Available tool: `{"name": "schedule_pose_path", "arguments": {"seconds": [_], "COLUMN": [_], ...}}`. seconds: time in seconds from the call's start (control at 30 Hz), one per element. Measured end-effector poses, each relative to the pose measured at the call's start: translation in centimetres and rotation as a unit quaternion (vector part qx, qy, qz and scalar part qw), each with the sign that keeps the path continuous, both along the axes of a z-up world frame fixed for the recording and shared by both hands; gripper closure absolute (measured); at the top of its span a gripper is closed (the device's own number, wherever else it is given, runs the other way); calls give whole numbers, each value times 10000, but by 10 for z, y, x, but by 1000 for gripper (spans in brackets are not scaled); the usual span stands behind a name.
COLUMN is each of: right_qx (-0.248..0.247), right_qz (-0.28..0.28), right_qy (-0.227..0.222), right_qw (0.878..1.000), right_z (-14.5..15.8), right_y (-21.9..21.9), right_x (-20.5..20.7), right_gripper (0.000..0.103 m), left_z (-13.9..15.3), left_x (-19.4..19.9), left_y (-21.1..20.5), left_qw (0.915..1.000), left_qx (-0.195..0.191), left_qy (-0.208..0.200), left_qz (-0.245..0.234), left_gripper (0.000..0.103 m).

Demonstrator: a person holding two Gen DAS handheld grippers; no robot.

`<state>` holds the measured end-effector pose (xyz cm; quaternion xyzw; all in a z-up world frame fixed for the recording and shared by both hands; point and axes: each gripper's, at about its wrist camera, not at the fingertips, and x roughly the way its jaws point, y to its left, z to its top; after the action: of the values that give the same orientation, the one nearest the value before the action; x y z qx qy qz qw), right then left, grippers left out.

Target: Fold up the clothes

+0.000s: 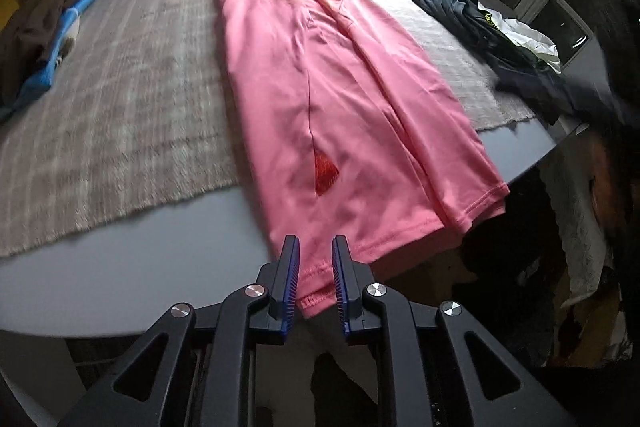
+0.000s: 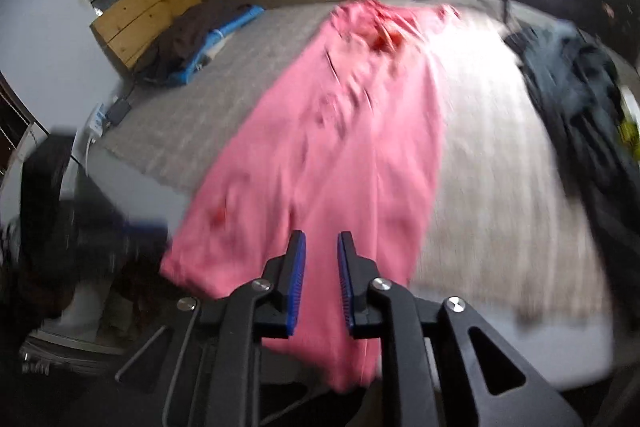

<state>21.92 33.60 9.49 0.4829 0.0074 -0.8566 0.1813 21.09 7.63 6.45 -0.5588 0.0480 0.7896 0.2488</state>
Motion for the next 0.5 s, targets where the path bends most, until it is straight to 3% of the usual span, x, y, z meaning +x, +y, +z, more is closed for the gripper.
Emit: {"name": "schedule_pose_path", "arguments": {"seconds": [0.13, 0.3, 0.33, 0.43, 0.5], "right_qx": [81, -413, -441, -434, -523], "right_qz": [114, 282, 279, 173, 152], "right_qy": [-110, -230, -213, -81, -53], "right_qw": [9998, 9985, 9984, 9989, 9985], "right_z": [5, 38, 46, 70, 80], "right_y": [-19, -24, -25, -28, -33], "right_x": [-56, -91, -99, -139, -176], "right_gripper": [86, 86, 84, 63, 63], "left_z": [-9, -17, -19, -21, -21], "left_x": [4, 6, 5, 7, 11], "left_y": [-11, -19, -20, -22, -22], "left_qw": [9986, 9957, 9945, 9917, 9895], "left_qx": [288, 282, 281, 272, 238], "left_qy": [-283, -342, -387, -376, -366], "left_qz": [332, 816, 933, 1203, 1379], "left_gripper": [82, 77, 77, 76, 76]}}
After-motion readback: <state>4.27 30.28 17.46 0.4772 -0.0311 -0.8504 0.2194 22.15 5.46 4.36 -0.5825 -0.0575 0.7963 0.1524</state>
